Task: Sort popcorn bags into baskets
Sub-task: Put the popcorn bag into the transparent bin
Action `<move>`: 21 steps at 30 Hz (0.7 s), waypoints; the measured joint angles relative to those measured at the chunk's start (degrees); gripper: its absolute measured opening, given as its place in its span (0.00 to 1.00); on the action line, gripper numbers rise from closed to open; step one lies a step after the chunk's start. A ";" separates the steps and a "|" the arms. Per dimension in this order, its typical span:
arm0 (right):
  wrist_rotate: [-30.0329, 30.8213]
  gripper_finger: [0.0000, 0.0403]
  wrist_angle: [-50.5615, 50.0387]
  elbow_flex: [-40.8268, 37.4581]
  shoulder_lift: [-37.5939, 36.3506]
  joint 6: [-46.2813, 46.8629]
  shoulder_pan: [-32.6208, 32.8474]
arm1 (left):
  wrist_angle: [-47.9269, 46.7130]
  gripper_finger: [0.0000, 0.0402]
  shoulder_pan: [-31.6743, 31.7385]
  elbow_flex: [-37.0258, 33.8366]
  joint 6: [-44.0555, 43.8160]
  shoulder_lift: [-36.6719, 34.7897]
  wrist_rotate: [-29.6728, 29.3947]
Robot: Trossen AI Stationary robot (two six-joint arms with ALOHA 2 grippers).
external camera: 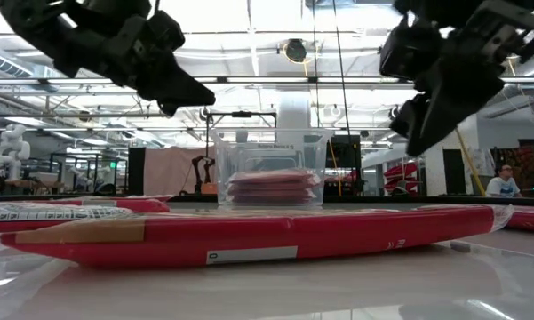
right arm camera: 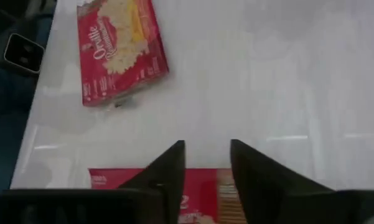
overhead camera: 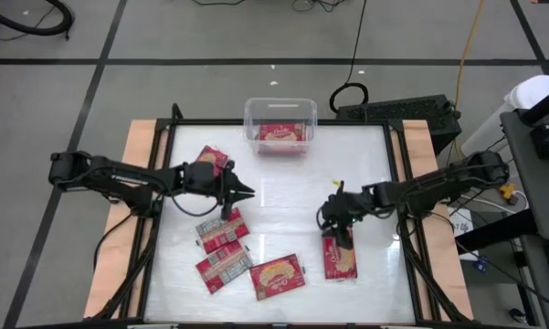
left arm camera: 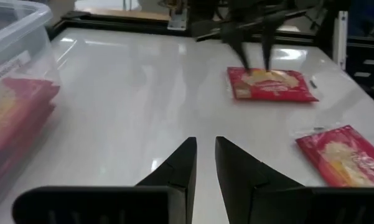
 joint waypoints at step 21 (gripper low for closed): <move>-13.72 0.56 0.41 -0.09 13.30 -12.13 -9.91 | 1.75 0.16 -6.02 -1.43 -1.97 0.50 -5.93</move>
